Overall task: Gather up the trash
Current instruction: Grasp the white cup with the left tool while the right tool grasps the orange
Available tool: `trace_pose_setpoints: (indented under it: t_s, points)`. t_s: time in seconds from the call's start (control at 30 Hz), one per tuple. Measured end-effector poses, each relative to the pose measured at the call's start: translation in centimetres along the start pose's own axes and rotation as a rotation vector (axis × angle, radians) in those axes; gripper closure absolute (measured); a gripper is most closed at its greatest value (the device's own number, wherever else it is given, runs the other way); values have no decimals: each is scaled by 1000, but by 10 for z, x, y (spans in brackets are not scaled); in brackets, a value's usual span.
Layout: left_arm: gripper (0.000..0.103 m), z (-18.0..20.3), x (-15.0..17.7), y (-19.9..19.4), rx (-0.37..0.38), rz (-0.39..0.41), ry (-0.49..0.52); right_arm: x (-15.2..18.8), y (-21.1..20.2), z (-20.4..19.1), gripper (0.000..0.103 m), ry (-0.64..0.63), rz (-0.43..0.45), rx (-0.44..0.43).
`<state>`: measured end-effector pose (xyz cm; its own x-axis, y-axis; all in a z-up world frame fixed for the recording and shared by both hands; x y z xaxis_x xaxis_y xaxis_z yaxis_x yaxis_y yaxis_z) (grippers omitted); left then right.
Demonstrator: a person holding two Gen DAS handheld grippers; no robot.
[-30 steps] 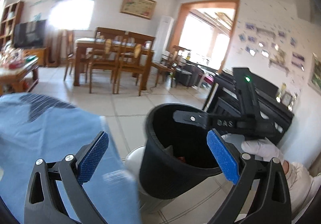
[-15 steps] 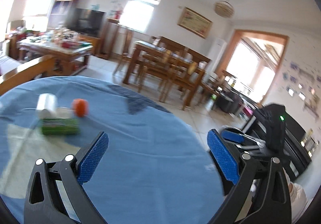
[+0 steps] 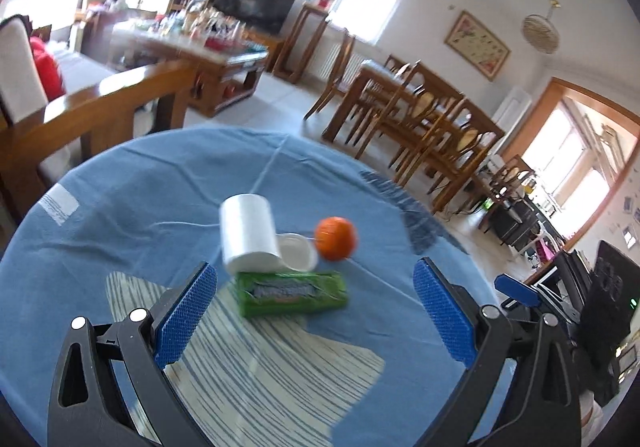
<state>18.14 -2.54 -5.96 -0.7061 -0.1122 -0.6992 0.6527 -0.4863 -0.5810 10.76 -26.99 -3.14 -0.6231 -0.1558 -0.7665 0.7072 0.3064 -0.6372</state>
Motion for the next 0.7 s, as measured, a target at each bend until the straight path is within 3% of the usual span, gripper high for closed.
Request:
trace_pose_setpoints:
  t_s: [0.1,0.17,0.3,0.37,0.5,0.7]
  points:
    - [5,-10,-7,13,-21,-30,-1,-12,21,-12,15,-33,-19,-26]
    - [5,-16,-11,24,-47,-60,12,-17,36,-18,22,-52,-40,-39]
    - [7,-24,-14,35,-48,-96,-1,-28,66,-24,23,-65,-71,-62]
    - [7,-27,-13,39,-55,-105,-10,-31,77,-26,29,-66,-85,-72]
    - [19,-33,-10,46,-57,-133,-24,-40,99,-29,32,-68,-98,-86]
    - [22,-35,-7,49,-44,-138,-10,-46,126,-32,39,-71,-127,-95]
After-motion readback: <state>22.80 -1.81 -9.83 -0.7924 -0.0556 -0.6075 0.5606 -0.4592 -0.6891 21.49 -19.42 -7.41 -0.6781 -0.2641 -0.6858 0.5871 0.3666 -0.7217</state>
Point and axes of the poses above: each gripper's, at about its wrist camera, not at the fingertips, and y roughly the way its jaws point, z to its right, x to its underside, the point moved 7 cm from there along y, roughly the way its jaws point, and after that the axes turned 1 degree about z, right-handed, at the moved point
